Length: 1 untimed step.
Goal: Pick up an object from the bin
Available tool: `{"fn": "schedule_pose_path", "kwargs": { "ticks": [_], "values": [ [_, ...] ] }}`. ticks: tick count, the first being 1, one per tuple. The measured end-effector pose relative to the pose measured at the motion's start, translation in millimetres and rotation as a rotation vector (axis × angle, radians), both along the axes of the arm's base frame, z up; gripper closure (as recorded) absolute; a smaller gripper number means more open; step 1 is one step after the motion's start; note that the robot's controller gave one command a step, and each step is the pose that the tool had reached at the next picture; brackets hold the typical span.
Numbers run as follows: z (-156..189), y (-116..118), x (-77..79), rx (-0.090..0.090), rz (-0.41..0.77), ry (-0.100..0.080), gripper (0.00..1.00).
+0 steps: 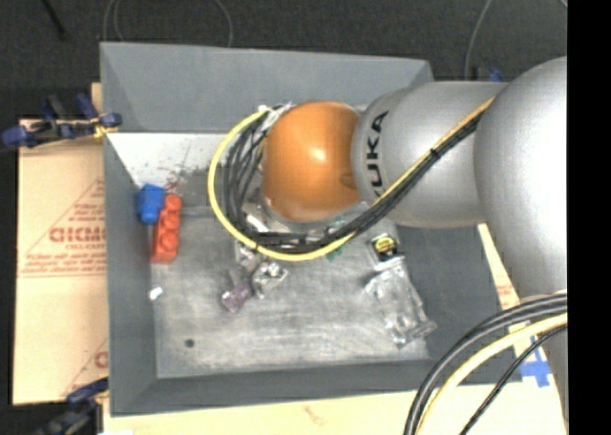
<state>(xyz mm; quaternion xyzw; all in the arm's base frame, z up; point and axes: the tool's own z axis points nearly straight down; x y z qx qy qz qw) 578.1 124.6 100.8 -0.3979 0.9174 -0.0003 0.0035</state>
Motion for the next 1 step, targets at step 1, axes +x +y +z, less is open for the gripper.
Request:
{"fn": "schedule_pose_path", "kwargs": {
  "ticks": [1],
  "values": [
    [79.4, -0.4, 3.1, 0.0, -0.007, -0.005, 1.0]
  ]
}}
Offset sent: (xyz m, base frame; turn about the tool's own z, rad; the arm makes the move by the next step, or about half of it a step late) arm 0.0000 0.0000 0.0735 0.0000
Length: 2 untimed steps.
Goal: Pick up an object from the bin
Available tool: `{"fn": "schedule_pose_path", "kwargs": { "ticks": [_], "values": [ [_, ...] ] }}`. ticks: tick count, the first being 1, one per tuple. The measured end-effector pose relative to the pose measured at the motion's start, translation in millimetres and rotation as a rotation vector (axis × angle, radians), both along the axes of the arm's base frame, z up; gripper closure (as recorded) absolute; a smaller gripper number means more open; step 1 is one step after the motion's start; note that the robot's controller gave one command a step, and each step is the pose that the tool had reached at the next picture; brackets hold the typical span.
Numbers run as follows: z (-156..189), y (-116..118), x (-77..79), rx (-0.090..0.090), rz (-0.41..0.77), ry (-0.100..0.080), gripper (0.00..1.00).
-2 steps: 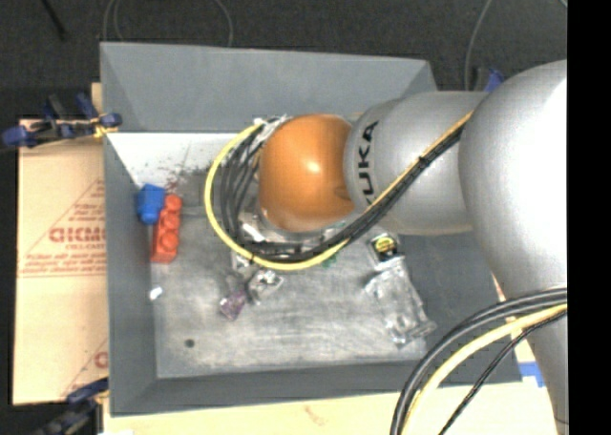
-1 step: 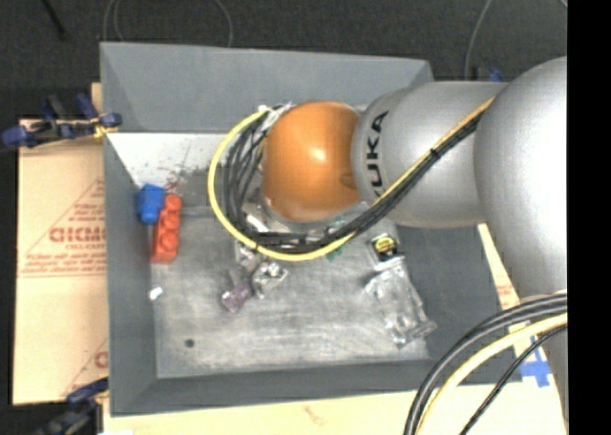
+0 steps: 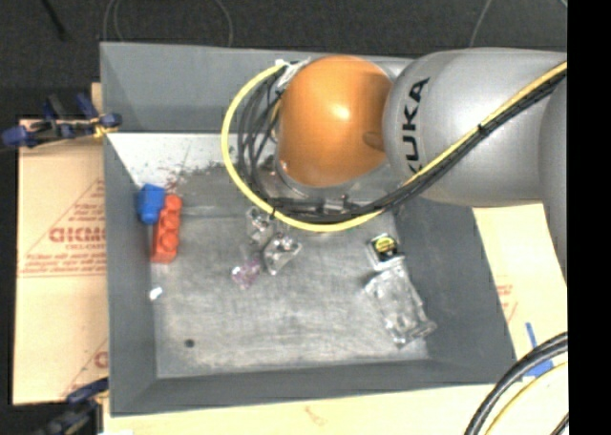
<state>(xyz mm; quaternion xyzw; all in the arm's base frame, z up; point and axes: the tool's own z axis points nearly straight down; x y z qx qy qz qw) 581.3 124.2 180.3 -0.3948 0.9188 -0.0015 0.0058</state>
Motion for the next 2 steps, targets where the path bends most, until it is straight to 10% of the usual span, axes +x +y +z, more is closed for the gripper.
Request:
{"fn": "schedule_pose_path", "kwargs": {
  "ticks": [2],
  "values": [
    [8.5, 0.0, 3.0, 0.003, -0.014, 0.005, 1.0]
  ]
}}
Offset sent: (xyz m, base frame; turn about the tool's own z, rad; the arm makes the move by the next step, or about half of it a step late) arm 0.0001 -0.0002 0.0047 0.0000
